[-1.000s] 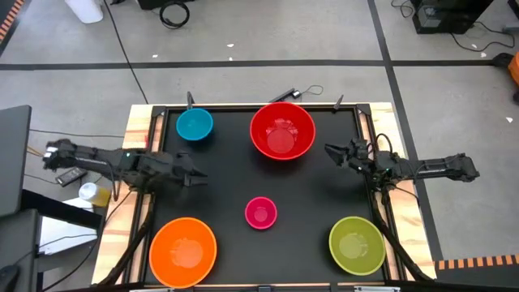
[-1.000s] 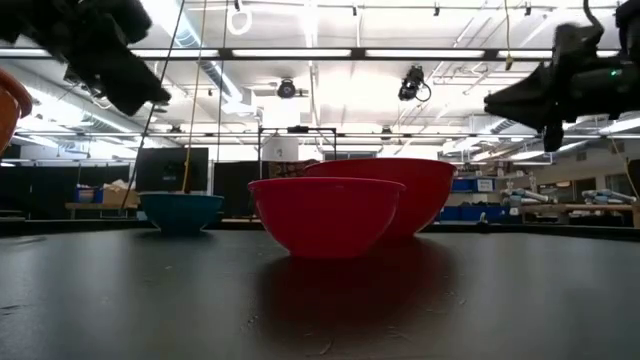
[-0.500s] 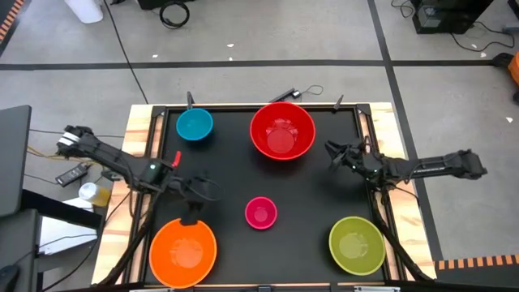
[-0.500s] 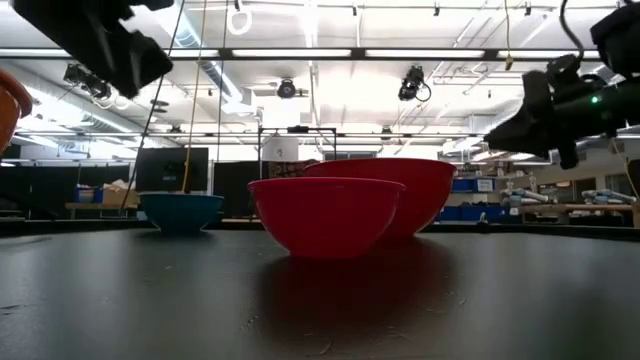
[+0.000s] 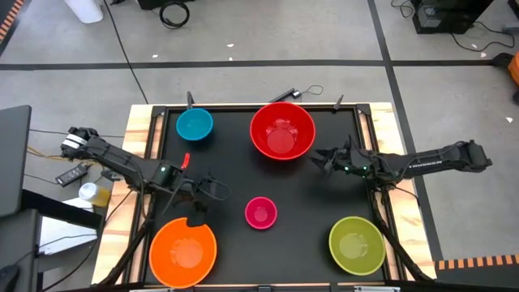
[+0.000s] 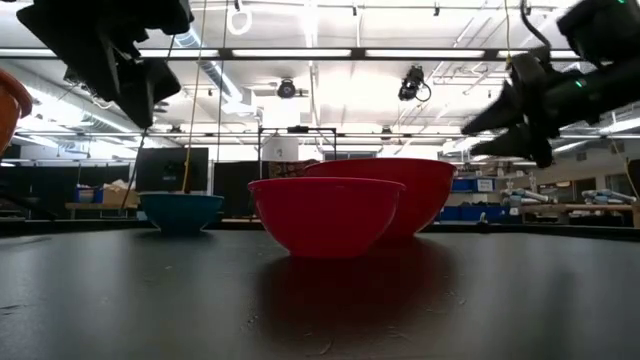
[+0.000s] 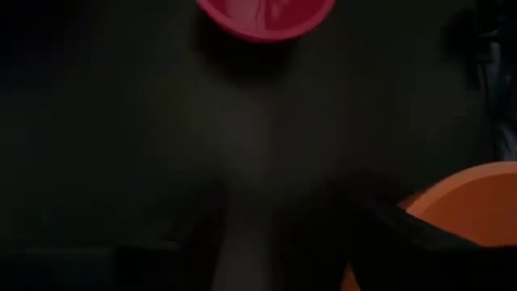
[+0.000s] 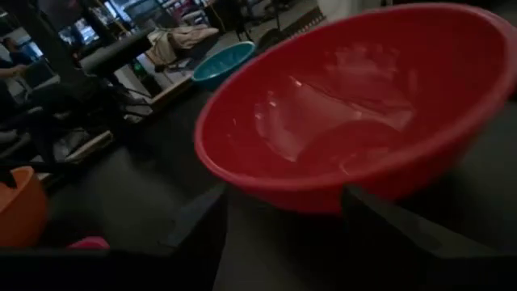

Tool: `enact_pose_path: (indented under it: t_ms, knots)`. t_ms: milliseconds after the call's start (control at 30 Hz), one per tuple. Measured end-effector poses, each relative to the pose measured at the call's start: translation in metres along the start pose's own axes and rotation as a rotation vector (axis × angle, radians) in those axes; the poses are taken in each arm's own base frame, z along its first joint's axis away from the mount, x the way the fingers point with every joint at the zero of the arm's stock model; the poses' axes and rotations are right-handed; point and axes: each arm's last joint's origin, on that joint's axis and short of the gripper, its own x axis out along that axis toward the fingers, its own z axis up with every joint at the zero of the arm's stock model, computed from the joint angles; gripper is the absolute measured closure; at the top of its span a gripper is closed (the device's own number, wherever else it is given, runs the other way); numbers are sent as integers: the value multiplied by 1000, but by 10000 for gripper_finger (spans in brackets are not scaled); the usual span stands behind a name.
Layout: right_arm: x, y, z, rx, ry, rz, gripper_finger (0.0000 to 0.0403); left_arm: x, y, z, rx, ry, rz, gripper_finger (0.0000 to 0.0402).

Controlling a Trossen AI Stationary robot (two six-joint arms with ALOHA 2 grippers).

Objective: Nest bowls inside each other
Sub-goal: Stack the orange bowl on the large red bowl

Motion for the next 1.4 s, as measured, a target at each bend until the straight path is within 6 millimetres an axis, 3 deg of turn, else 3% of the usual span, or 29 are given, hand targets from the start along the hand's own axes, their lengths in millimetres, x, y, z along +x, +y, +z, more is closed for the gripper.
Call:
enact_pose_path:
  t_ms: [333, 500, 733, 833, 1033, 1400]
  knots:
    - [39, 54, 25, -113, 85, 5, 160, -2, 5, -14, -113, 159, 33, 157]
    - [62, 69, 19, -186, 139, -11, 160, -3, 5, -20, -192, 233, 8, 157]
    - [86, 88, 11, -236, 274, 126, 160, -3, 5, -21, -192, 249, -1, 157]
    - [87, 88, 15, -300, 349, 13, 160, -3, 5, -21, -193, 249, -1, 157]
    - [74, 91, 43, -379, 420, -284, 160, -3, 7, -20, -175, 228, 37, 157]
    - [85, 111, 46, -338, 463, -5, 160, -3, 6, -20, -115, 231, 19, 157]
